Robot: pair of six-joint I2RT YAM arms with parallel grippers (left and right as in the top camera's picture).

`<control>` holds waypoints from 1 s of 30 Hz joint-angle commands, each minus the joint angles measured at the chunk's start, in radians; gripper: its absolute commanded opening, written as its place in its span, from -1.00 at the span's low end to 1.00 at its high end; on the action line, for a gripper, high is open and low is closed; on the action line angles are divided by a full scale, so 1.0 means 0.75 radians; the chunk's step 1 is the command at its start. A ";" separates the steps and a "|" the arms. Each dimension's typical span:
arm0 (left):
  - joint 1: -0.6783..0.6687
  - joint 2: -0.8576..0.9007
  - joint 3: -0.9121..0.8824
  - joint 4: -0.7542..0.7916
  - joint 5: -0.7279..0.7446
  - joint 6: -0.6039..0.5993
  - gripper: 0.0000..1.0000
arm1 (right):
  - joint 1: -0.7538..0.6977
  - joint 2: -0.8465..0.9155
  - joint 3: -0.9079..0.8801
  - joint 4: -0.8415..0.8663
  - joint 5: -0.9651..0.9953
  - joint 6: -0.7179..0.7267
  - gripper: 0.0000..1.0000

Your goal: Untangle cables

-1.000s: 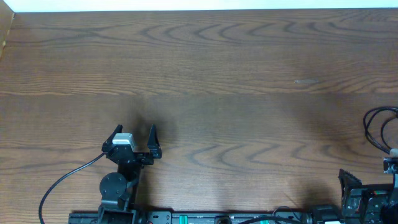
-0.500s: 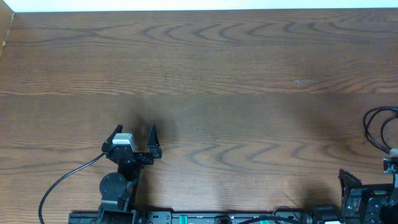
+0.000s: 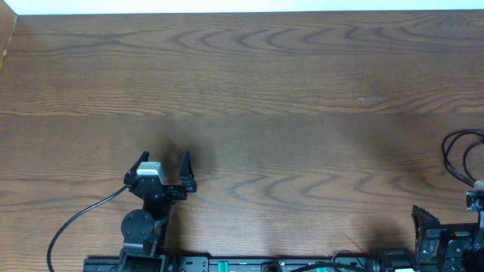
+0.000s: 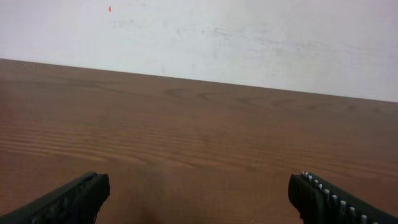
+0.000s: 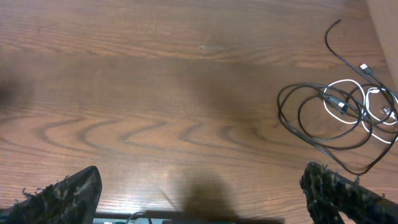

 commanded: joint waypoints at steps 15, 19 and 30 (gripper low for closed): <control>0.010 -0.008 -0.013 -0.067 -0.023 0.002 0.96 | 0.004 -0.091 -0.306 0.814 -0.321 -0.284 0.99; 0.010 -0.008 -0.013 -0.068 -0.023 0.002 0.95 | 0.004 -0.208 -0.583 1.105 -0.382 -0.290 0.99; 0.010 -0.008 -0.013 -0.067 -0.023 0.002 0.96 | -0.016 -0.417 -1.254 1.612 -0.384 -0.454 0.99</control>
